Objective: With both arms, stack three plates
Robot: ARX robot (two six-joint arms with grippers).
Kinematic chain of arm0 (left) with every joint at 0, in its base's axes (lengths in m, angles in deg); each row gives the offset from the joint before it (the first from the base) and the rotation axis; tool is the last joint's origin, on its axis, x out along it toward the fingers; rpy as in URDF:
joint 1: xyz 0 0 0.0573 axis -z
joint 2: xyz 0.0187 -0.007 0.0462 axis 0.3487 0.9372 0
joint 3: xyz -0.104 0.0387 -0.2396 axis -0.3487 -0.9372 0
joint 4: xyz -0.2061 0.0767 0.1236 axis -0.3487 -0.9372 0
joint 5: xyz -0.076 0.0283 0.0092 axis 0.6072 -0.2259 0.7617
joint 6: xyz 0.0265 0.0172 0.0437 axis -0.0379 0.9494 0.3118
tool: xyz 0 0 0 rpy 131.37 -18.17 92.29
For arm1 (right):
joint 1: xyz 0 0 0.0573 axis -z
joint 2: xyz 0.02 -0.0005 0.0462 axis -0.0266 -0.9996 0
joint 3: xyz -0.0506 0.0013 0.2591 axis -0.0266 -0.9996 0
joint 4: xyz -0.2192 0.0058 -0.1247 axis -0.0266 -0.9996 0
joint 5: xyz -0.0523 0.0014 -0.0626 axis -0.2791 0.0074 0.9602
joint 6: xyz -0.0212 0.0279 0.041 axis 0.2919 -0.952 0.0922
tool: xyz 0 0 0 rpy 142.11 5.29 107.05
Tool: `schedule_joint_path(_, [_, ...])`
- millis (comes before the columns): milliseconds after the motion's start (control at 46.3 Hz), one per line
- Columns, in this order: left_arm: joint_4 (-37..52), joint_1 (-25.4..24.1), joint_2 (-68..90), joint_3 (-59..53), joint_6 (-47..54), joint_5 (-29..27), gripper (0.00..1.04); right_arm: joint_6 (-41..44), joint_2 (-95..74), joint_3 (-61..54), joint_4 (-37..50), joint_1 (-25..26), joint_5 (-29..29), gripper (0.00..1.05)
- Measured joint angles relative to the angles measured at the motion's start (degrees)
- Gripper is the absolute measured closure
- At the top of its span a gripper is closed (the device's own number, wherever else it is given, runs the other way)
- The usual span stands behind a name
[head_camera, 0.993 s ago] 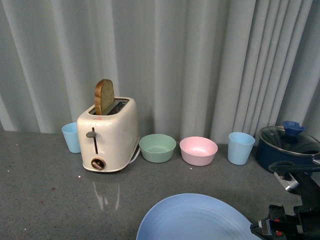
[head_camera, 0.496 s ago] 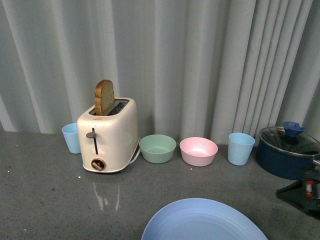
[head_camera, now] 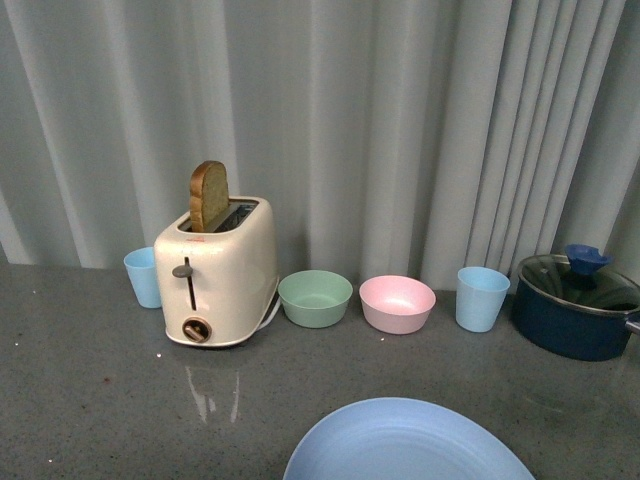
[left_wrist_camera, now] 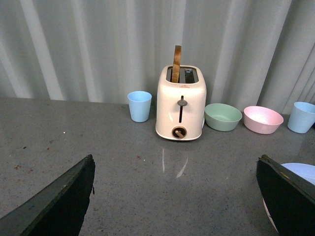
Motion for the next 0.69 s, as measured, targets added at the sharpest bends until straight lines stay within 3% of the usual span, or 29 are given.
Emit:
schedule_joint_path(86, [0.0,0.0,0.0,0.0,0.0,0.0,0.07,2.1,5.8,-0.3,-1.7,-3.9,4.0,0.07])
schedule_joint_path(173, [0.0,0.0,0.0,0.0,0.0,0.0,0.07,-0.2,10.6,-3.2,3.4,-5.4,-1.9,0.17])
schedule_joint_path(259, [0.0,0.0,0.0,0.0,0.0,0.0,0.07,-2.7,16.6,-6.9,3.2,-6.1,-5.7,0.31])
schedule_joint_path(345, [0.0,0.0,0.0,0.0,0.0,0.0,0.07,-4.0,24.2,-10.9,-0.6,-6.2,-5.7,0.51])
schedule_joint_path(583, [0.0,0.0,0.0,0.0,0.0,0.0,0.07,-4.7,32.0,-19.5,0.6,-6.2,-5.7,1.02])
schedule_joint_path(691, [0.0,0.0,0.0,0.0,0.0,0.0,0.07,-4.8,34.5,-22.1,0.7,-6.2,-5.6,1.02])
